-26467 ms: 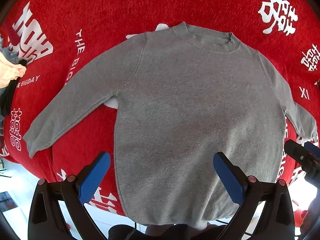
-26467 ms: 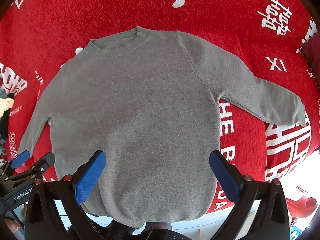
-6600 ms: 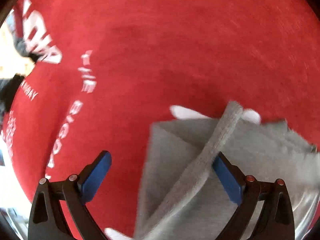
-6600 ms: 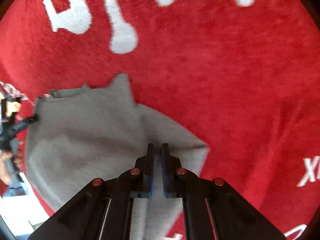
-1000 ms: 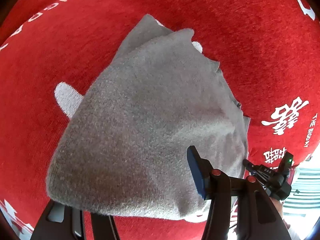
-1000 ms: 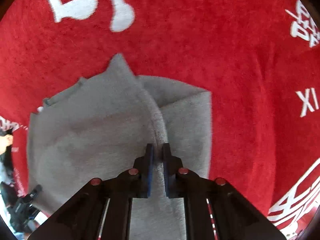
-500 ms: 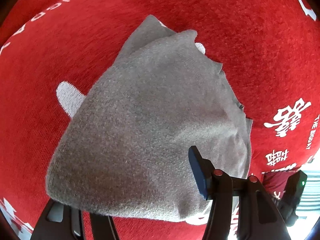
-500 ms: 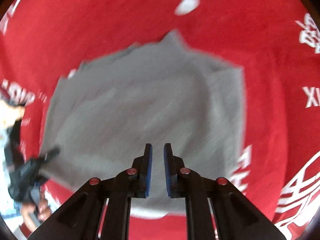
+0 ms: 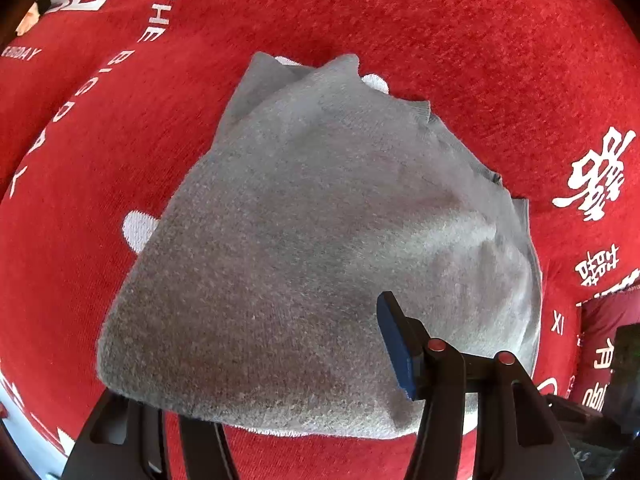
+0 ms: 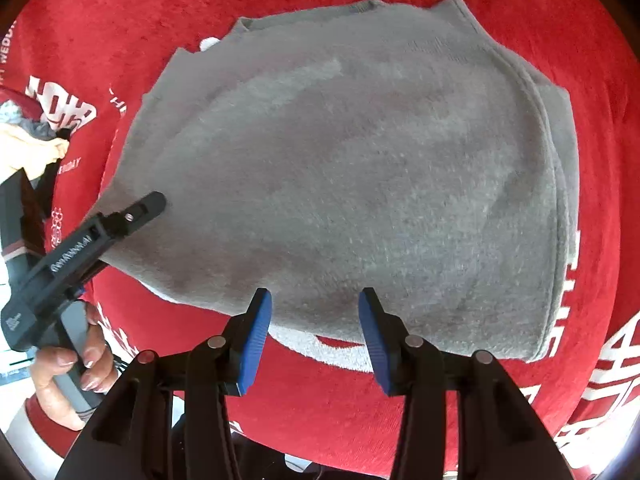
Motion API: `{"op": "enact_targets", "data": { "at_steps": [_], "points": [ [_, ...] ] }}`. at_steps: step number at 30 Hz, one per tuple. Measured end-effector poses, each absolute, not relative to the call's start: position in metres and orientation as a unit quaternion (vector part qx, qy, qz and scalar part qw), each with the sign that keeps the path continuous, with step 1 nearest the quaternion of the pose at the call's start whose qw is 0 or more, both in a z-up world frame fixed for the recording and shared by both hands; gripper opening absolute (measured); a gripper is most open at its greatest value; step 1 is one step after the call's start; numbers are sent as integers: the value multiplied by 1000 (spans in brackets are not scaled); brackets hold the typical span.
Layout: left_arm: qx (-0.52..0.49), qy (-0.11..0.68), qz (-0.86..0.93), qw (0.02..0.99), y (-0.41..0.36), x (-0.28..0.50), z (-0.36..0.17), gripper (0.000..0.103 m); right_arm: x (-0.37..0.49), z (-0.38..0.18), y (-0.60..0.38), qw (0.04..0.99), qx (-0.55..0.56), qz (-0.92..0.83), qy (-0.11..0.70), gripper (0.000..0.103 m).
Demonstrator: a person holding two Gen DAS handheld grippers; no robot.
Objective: Fold small clothes
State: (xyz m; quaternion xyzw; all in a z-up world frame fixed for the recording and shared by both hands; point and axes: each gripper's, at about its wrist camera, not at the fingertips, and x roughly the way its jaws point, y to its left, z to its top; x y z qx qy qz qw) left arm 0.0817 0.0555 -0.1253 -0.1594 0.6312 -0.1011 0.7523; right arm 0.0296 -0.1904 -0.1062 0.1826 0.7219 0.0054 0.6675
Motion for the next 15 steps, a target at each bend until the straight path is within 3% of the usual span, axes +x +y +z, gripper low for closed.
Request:
{"op": "enact_targets", "data": {
  "at_steps": [10, 13, 15],
  "points": [
    [-156, 628, -94, 757, 58, 81, -125, 57, 85, -82, -179, 697, 150, 27, 701, 50],
    [-96, 622, -90, 772, 50, 79, -122, 41, 107, -75, -171, 705, 135, 47, 695, 52],
    [-31, 612, -100, 784, 39, 75, -119, 36, 126, -73, -162, 702, 133, 67, 697, 59]
  ]
}}
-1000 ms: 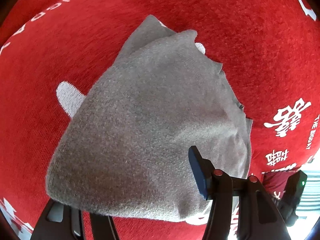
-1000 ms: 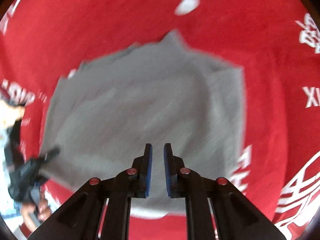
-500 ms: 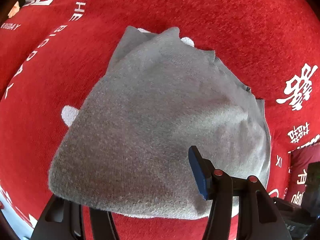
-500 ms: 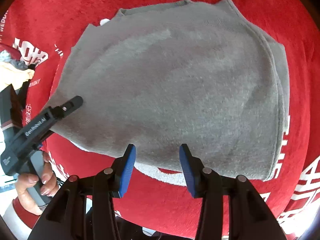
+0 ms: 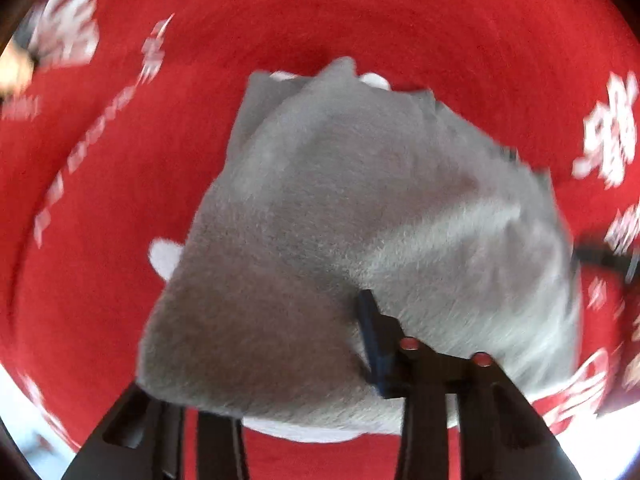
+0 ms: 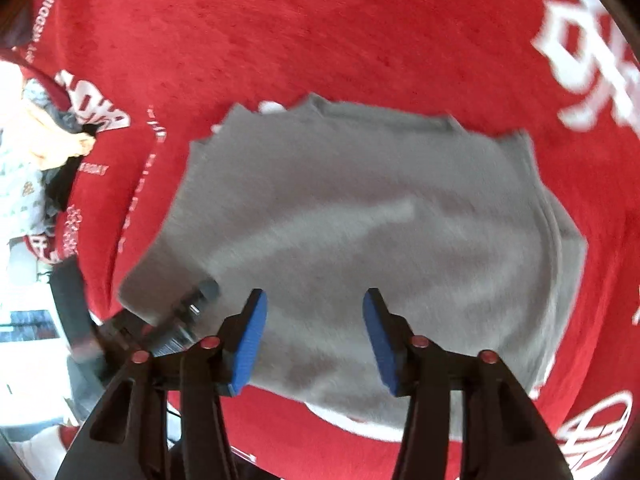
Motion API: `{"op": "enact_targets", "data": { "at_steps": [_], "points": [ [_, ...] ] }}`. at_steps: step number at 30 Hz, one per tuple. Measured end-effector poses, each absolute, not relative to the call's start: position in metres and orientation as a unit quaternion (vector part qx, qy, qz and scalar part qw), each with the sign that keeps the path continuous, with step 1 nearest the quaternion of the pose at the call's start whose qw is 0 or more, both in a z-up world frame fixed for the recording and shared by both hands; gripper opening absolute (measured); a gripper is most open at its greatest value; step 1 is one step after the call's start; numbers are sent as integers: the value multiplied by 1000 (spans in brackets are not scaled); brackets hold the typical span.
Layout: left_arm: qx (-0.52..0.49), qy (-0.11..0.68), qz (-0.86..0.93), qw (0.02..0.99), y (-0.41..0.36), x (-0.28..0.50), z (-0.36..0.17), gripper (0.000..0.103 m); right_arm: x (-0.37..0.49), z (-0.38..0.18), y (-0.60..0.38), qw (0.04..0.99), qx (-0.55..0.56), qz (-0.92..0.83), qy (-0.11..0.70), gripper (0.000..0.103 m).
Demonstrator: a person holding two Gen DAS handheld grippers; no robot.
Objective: Fold small clothes
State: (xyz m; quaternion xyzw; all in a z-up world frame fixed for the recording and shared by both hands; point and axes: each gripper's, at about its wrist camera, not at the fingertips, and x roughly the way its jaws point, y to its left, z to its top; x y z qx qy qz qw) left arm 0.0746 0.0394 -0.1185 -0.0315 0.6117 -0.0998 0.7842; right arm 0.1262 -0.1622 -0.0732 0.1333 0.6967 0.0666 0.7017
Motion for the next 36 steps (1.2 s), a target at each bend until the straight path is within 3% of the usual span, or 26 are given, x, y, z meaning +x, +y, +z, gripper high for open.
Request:
{"op": "enact_targets", "data": {
  "at_steps": [2, 5, 8, 19, 29, 31, 32, 33, 36],
  "points": [
    [20, 594, -114, 796, 30, 69, -114, 28, 146, -72, -153, 693, 134, 90, 703, 59],
    [71, 570, -132, 808, 23, 62, -109, 23, 175, -72, -133, 678, 131, 126, 712, 61],
    [128, 539, -151, 819, 15, 52, -104, 23, 205, -80, -104, 641, 138, 173, 735, 76],
    [235, 467, -207, 827, -3, 28, -95, 23, 249, -146, 20, 503, -5, 238, 831, 80],
    [279, 433, -223, 828, -13, 15, -90, 23, 222, -197, 95, 440, -188, 233, 847, 80],
    [269, 439, -221, 828, -12, 18, -89, 23, 214, -201, 101, 447, -229, 229, 834, 70],
    [265, 441, -219, 829, -11, 20, -88, 23, 212, -199, 100, 458, -247, 222, 825, 43],
    [263, 441, -220, 829, -12, 20, -86, 23, 213, -196, 96, 471, -255, 216, 816, 27],
    [266, 433, -225, 831, -13, 19, -81, 23, 223, -174, 66, 515, -159, 221, 813, 17]
  ]
}}
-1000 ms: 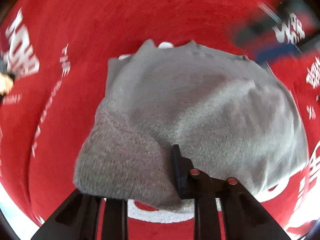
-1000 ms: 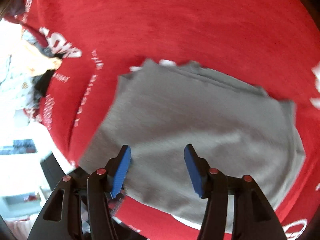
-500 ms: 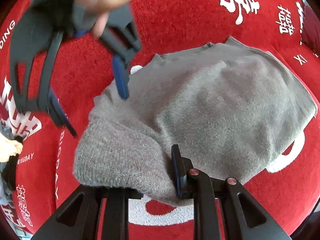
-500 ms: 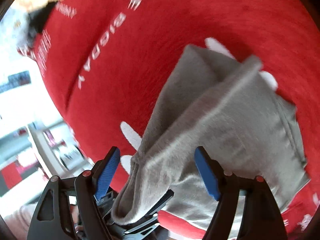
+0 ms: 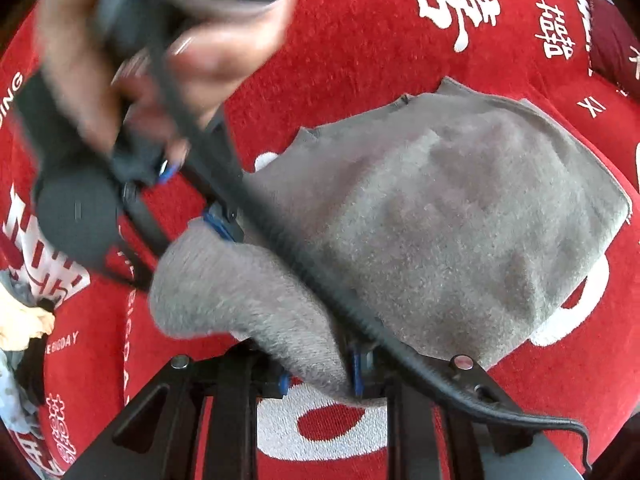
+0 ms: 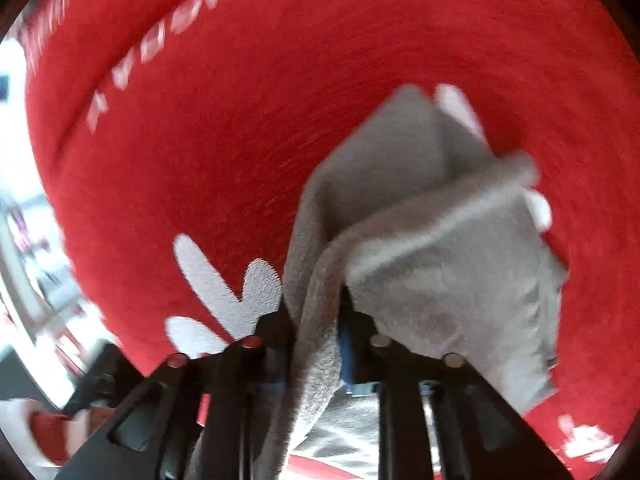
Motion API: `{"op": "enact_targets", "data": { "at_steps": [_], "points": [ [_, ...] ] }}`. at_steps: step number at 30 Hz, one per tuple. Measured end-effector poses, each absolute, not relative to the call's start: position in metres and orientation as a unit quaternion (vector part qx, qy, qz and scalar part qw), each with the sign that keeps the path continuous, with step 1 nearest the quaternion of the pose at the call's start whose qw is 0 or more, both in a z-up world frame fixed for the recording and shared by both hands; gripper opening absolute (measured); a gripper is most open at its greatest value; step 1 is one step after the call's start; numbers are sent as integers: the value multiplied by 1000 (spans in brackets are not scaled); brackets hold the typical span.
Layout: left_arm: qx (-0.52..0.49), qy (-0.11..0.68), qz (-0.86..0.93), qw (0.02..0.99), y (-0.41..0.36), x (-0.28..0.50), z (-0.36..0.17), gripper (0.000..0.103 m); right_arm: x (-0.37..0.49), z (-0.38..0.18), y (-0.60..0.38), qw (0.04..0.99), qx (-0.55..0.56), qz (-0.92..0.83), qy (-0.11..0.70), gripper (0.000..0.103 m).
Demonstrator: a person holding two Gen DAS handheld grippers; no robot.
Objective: Fold small clothes
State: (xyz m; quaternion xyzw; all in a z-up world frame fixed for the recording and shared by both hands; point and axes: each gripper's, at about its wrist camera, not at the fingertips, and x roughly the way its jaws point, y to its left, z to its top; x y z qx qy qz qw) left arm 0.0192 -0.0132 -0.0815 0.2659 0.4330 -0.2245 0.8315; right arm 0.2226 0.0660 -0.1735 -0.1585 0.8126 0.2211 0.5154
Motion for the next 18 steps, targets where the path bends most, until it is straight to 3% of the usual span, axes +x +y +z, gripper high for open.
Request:
{"op": "enact_targets", "data": {
  "at_steps": [9, 18],
  "points": [
    [251, 383, -279, 844, -37, 5, -34, 23, 205, -88, -63, 626, 110, 241, 733, 16],
    [283, 312, -384, 822, -127, -26, 12, 23, 142, -15, -225, 721, 270, 200, 606, 16]
  ]
}}
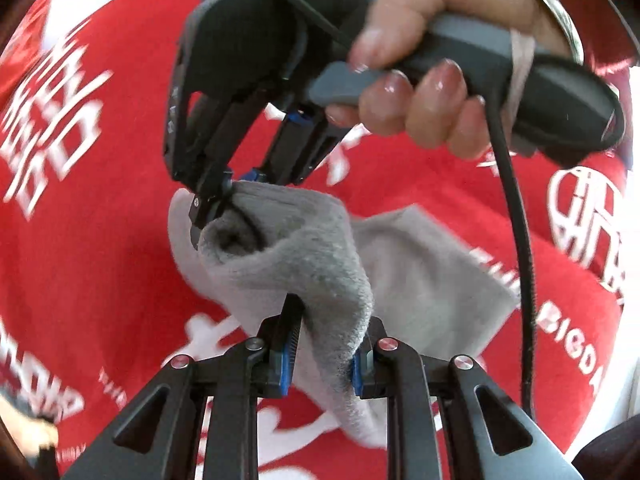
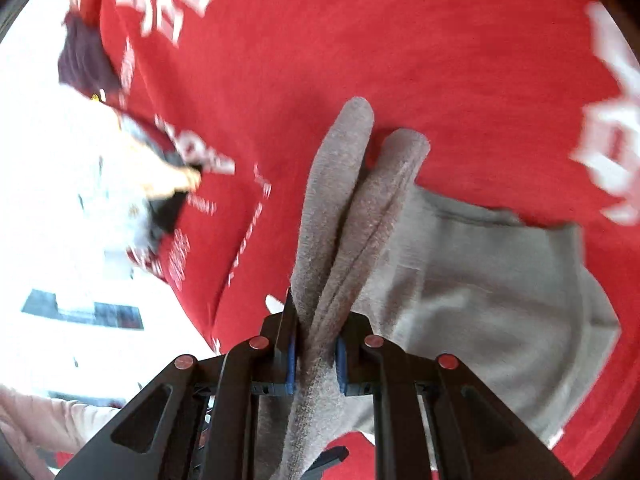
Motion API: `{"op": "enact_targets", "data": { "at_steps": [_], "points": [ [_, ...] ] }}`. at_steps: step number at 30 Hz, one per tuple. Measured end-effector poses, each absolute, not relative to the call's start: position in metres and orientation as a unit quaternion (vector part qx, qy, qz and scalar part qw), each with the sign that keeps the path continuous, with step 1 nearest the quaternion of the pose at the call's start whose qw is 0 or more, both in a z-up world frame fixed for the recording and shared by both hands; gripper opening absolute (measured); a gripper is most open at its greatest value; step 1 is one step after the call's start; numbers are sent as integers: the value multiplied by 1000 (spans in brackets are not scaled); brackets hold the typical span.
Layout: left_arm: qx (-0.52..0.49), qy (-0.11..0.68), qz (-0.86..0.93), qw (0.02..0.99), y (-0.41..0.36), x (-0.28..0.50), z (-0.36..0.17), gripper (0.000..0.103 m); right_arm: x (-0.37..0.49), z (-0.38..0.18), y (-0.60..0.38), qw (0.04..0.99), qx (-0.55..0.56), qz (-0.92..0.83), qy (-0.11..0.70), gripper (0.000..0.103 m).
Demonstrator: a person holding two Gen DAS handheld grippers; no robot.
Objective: Fold small clothes
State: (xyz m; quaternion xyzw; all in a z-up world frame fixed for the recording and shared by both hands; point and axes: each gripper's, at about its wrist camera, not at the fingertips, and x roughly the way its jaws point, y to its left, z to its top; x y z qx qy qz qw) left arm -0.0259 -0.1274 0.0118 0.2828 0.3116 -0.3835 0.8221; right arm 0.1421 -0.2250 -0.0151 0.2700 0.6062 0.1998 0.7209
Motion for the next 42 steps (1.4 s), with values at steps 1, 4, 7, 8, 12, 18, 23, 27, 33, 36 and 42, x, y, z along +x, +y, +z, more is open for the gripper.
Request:
{"op": "enact_targets", "data": {
  "at_steps": [1, 4, 7, 8, 12, 18, 23, 27, 33, 36, 42],
  "points": [
    [287, 310, -397, 815, -141, -32, 10, 23, 132, -15, -238, 726, 280, 190, 599, 16],
    [299, 320, -426, 792, -179, -45, -6, 23, 100, -25, -290, 733, 313, 144, 586, 16],
    [314, 341, -445, 766, -207, -57, -31, 23, 66, -57, -332, 727, 341, 93, 589, 16],
    [320, 348, -448, 759, -214, -60, -40, 23, 54, -73, -343, 720, 352, 77, 593, 16],
    [334, 381, -450, 735, -229, -71, -68, 23, 25, -131, -361, 697, 377, 33, 608, 16],
    [313, 422, -441, 728, -220, -76, -69, 24, 14, -147, -366, 693, 406, 29, 595, 17],
    [244, 453, -406, 755, -176, -54, -44, 76, -5, -134, -371, 670, 443, 26, 595, 48],
    [190, 497, -360, 766, -143, -10, -37, 76, -22, -128, -374, 661, 477, 38, 578, 59],
    [59, 591, -251, 765, -102, 78, -87, 76, -4, -145, -362, 662, 464, 34, 587, 34],
    [40, 607, -248, 754, -100, 94, -106, 76, 12, -132, -344, 687, 370, 28, 625, 23],
    [70, 601, -278, 746, -116, 75, -104, 76, -5, -112, -338, 705, 290, 16, 646, 17]
  ]
}}
